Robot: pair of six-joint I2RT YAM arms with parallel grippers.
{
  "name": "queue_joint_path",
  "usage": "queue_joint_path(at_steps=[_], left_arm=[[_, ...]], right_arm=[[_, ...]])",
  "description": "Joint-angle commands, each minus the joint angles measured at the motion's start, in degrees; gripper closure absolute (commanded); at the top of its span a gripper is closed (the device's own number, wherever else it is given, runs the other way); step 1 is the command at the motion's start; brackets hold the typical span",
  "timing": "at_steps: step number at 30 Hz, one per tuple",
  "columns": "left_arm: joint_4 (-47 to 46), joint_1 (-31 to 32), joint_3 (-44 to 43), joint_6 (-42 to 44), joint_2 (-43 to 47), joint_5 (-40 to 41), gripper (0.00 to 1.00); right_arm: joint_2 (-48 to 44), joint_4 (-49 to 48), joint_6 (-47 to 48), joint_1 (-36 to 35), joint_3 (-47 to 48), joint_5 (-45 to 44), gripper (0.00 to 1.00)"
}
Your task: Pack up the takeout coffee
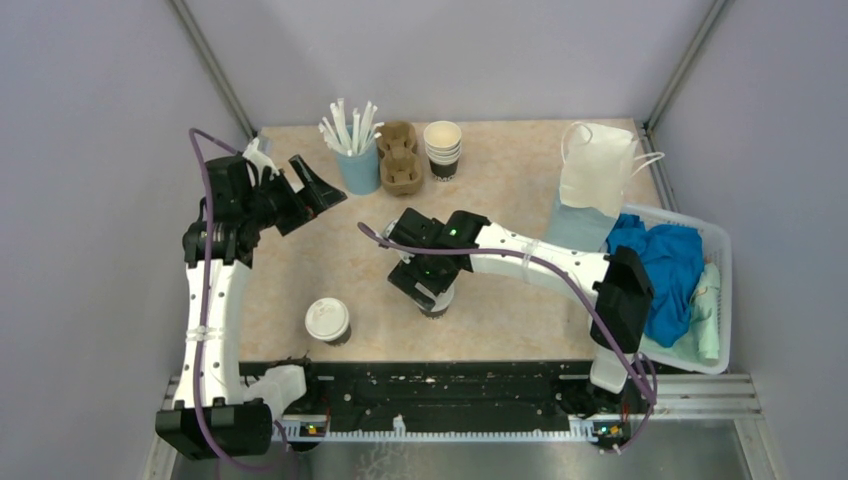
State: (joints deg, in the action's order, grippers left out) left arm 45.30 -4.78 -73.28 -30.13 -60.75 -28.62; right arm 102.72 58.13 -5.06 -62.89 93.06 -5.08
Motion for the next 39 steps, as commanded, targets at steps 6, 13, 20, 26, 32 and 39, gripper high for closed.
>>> queue_joint_path(at_steps=[6, 13, 20, 26, 32, 39], left_arm=[[-1.24, -0.09, -0.34, 1.04, -0.81, -0.21, 0.02], [-1.61, -0.15, -0.16, 1.01, -1.35, -0.62, 0.02], [-2.18, -0.09, 0.85, 0.53, -1.51, -1.34, 0.02], [-4.31, 0.06, 4.09, -0.67, -2.75, -9.1, 0.02], [-6.02, 15.23, 7.35, -0.57, -7.86, -11.62, 0.03], [-7.52, 24.8, 8.22, 3.18, -15.65, -13.74, 0.05]], right_arm=[[0.99, -1.27, 0.84, -0.56, 3.01, -0.57, 0.18], [1.43, -1.44, 1.02, -0.55, 3.27, -1.71, 0.16], [-1.19, -1.78, 0.8, -0.57, 3.57, -3.91, 0.1], [-8.1, 0.62, -2.21, 0.4, 4.55, -2.49, 0.04], [-20.12, -7.78, -8.38, 14.49, -9.88, 20.93, 0.09], [-18.97, -19.18, -10.68, 21.78, -18.93, 39.14, 0.21]])
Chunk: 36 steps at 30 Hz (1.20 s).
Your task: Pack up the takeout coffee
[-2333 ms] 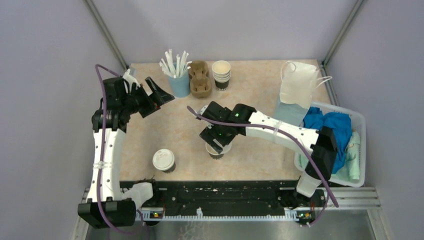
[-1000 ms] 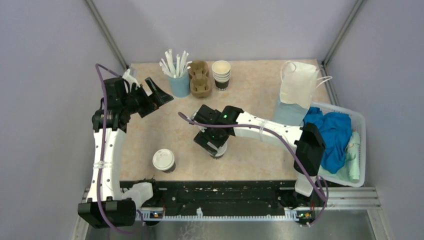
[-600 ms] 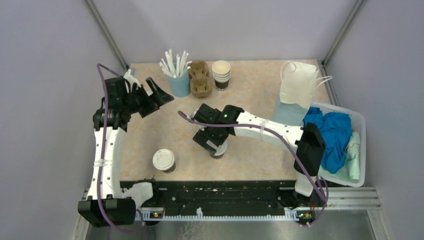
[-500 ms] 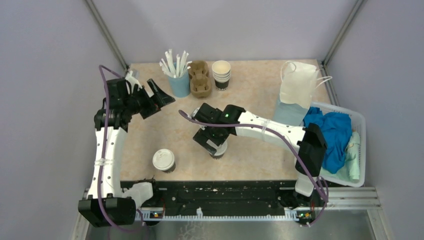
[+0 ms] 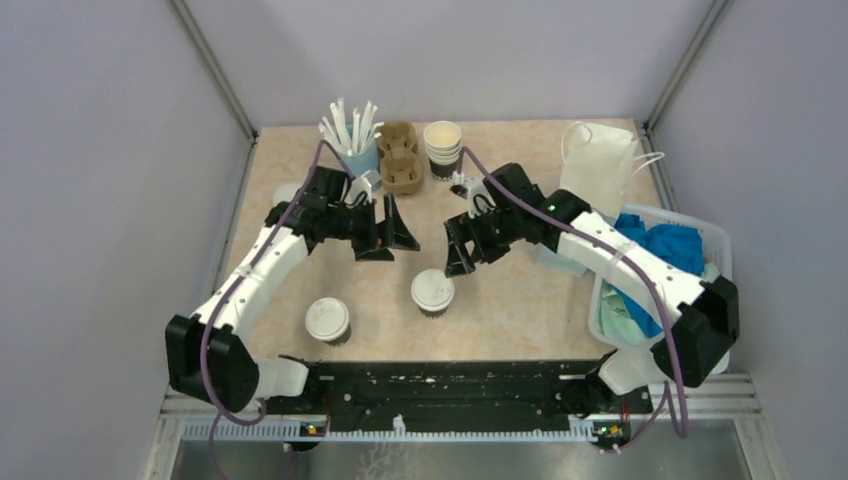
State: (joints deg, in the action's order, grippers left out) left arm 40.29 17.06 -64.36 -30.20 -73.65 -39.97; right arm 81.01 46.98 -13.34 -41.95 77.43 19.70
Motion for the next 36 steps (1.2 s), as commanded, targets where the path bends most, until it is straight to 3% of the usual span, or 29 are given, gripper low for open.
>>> queue_joint_path(at_steps=[1, 6, 17, 27, 36], left_arm=[[-1.25, 3.92, -1.1, 4.91, -3.87, -2.3, 0.03], [-1.19, 6.11, 1.55, 7.43, -6.81, -4.96, 0.03], [-2.47, 7.51, 5.82, 9.01, -8.88, -6.16, 0.21], [-3.47, 7.53, 5.83, 8.15, -11.12, -4.46, 0.39], [-3.45, 7.48, 8.04, 6.93, -11.52, -1.38, 0.61]], right_arm=[[3.43, -9.09, -2.54, 1.6, -3.99, 16.79, 0.22], [6.44, -13.46, -3.05, 2.4, -6.99, 20.06, 0.24], [9.23, -16.67, -5.69, 3.23, -10.67, 18.83, 0.35], [10.39, -17.35, -6.35, 3.24, -12.39, 18.08, 0.43], [12.25, -18.47, -7.19, 3.29, -11.23, 16.94, 0.48]])
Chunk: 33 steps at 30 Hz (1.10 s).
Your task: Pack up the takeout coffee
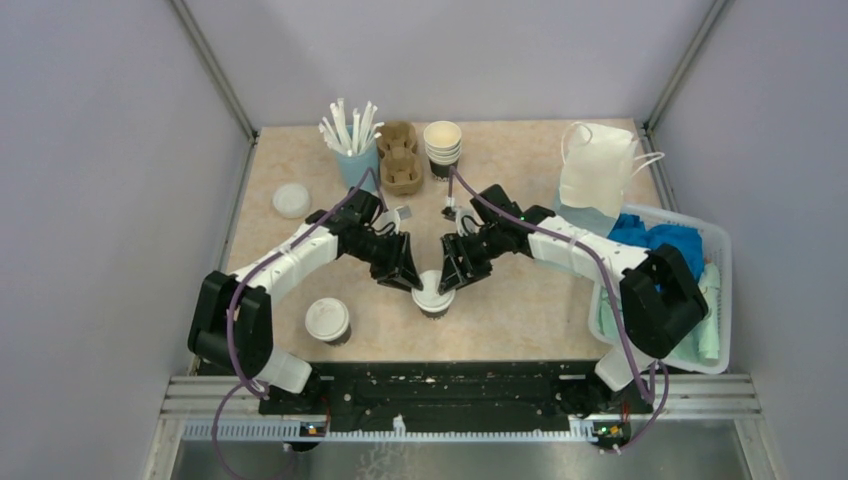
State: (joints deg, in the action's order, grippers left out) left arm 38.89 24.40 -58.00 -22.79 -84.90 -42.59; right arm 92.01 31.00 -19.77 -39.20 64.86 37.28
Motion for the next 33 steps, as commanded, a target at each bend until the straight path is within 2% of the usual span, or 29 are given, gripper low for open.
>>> queue_joint_path(at_steps=[1, 10, 14, 16, 18, 19, 22, 28, 33], left_arm=[[-2.26, 0.2, 2.16, -0.92, -0.12, 1.56, 0.62], [-3.1, 0.21, 6.57, -3.37, 1.19, 5.19, 0.69], [-2.66, 0.21, 6.51, -3.49, 2.13, 4.22, 0.69], [-2.41, 0.21, 5.27, -3.64, 3.55, 2.56, 0.61], [-1.86, 0.18, 3.68, -3.75, 4.29, 1.95, 0.45], [-1.78, 0.14, 2.93, -3.83, 4.29, 1.84, 0.4], [-1.99, 0.14, 0.83, -4.3, 3.06, 1.9, 0.33], [-2.17, 0.14, 0.57, -3.93, 0.05, 3.33, 0.41], [-1.47, 0.17, 3.3, -2.79, -1.24, 5.22, 0.51]], right_arm=[[1.31, -2.67, -1.03, 0.72, 1.4, -0.93, 0.48], [2.62, -8.34, -3.47, 4.56, -2.11, 0.45, 0.5], [3.37, -5.4, -1.07, 5.17, 0.05, 2.09, 0.48], [2.6, -3.19, 0.29, 5.12, 1.27, 3.73, 0.43], [1.39, -1.22, 1.42, 5.1, 1.71, 5.39, 0.36], [0.67, -0.8, 1.75, 5.1, 1.49, 5.94, 0.33], [0.08, -2.45, 1.21, 5.18, 0.05, 7.76, 0.28], [4.55, -8.46, -3.74, 5.83, 0.92, 11.36, 0.3], [10.57, -9.57, -3.46, 6.6, 0.16, 11.05, 0.39]])
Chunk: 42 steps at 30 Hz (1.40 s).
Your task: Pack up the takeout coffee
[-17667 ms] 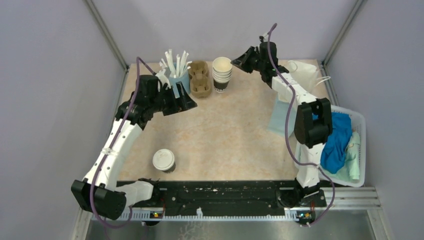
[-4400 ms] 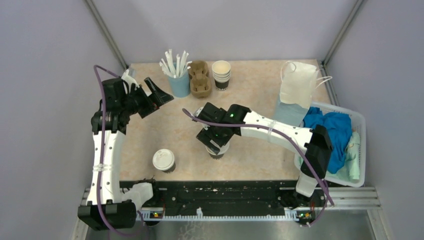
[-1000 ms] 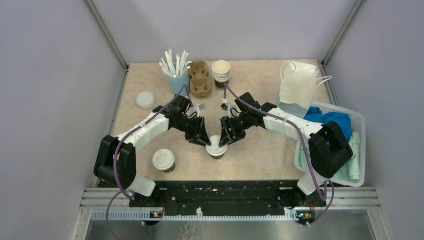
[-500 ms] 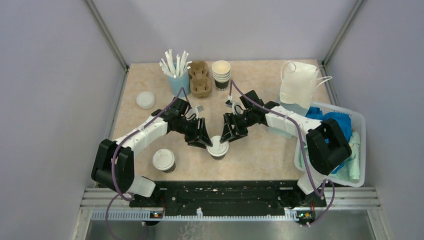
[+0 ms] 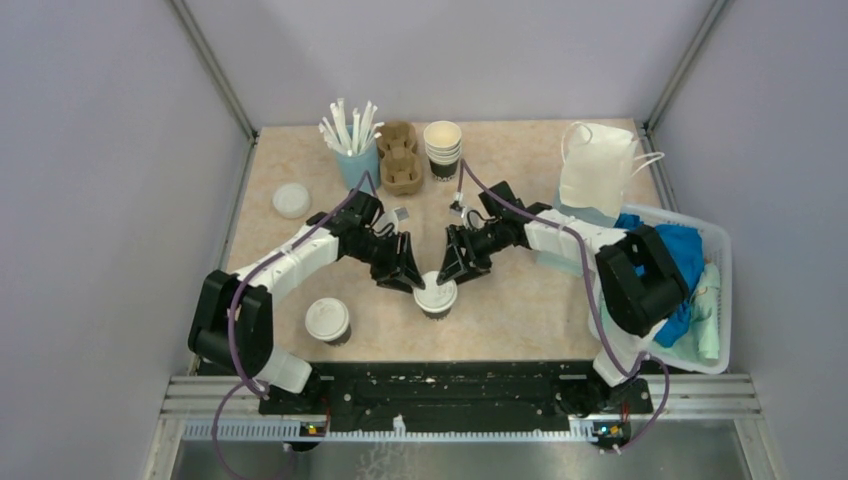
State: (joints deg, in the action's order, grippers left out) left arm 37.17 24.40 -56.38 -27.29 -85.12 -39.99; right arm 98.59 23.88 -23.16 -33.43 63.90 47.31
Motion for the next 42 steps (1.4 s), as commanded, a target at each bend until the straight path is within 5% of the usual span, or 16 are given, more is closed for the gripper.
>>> queue_joint_path(at_steps=[1, 8, 14, 17, 20, 29, 42], left_arm=[[0.19, 0.2, 2.42, 1.65, -1.03, 3.1, 0.54], [1.65, 0.16, 2.35, 1.65, 2.4, 2.42, 0.56], [3.18, 0.06, -1.66, 0.31, 4.02, 0.99, 0.36], [4.36, 0.01, -3.53, -0.07, 5.92, 1.54, 0.22], [5.46, -0.12, -4.36, -0.21, 7.62, 2.89, 0.2], [5.98, 0.35, -3.0, -2.58, 5.39, 2.47, 0.64], [6.31, 0.72, -0.79, -2.28, 3.7, 2.74, 0.74]], right_arm=[[4.95, -2.46, 0.18, 0.91, 0.82, 0.58, 0.41], [2.93, 3.34, 1.32, 1.4, 5.48, -0.96, 0.42], [-4.87, 13.53, 6.02, 2.21, 5.53, -3.44, 0.21], [-8.67, 16.39, 6.58, 2.96, 3.97, -4.12, 0.19], [-11.24, 16.45, 5.65, 3.03, 2.31, -5.38, 0.21], [-9.54, 10.44, 1.03, 3.15, 0.08, -5.22, 0.62], [-5.17, 8.24, 1.37, 1.89, -0.65, -2.27, 0.63]])
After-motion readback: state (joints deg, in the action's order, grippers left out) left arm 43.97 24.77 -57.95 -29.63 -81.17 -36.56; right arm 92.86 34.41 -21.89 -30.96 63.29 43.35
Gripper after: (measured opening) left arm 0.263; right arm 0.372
